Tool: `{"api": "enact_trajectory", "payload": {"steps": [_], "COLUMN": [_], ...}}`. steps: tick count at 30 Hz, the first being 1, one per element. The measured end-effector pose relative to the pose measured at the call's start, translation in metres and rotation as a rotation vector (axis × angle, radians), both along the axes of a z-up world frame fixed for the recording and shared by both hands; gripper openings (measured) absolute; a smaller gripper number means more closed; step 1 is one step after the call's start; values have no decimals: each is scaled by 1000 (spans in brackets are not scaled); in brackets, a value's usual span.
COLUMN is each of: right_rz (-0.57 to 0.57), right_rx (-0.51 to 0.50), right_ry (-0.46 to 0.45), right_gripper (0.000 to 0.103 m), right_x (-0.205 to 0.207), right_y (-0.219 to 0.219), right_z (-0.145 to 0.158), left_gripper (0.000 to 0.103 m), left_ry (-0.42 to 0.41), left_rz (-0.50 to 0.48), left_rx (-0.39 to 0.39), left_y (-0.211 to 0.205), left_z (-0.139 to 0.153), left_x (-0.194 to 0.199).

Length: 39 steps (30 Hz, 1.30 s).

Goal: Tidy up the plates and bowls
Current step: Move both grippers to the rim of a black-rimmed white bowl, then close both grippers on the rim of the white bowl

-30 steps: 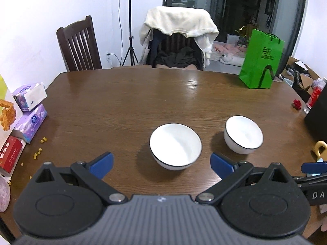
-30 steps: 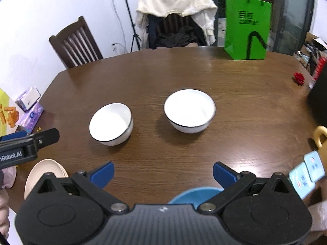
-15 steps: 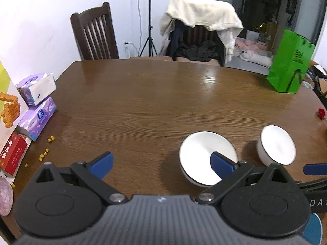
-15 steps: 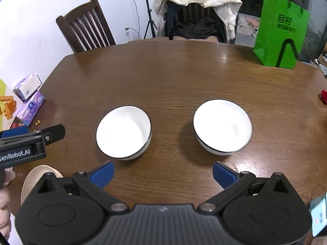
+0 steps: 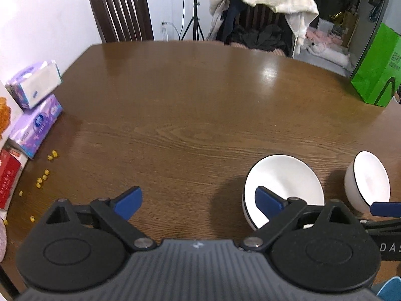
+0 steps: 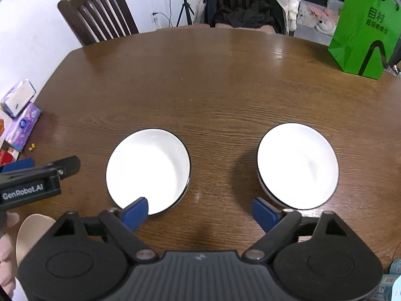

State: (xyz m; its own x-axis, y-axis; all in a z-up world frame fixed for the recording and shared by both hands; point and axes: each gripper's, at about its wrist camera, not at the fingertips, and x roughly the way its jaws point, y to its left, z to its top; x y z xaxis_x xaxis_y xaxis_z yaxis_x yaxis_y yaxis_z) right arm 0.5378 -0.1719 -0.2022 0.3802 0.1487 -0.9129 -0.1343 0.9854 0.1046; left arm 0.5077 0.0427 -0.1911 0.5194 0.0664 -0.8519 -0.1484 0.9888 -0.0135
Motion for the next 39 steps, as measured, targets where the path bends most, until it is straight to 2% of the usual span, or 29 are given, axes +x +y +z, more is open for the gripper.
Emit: {"api": "enact_trajectory", "payload": {"steps": [9,18,25,33,35,39], "right_rz": [18,19,25,21,20,21], "right_rx": [2,5,26,37,42,48], "right_ry": [47,89,117,143,150,157], "right_gripper": [69,51,34,26,21,18], "right_x": [29,52,63,71,73,75], "right_y": [14,15,15,18,20,20], "right_z": [-17,-34,-44,-55,-57,-61], "left_gripper": [83,70,49,40,35,22], "left_ry": [93,132,151,167,174,187], "left_rz": [23,12,7,-12,-18,-31], "left_rx": [-31,-50,-89,-101,-106,-116], "left_y": [6,4,0,-2,-2,-6], "left_z": [-22,-33,-39,-42,-44,-47], "left_x": [30,44,52,56,57,58]}}
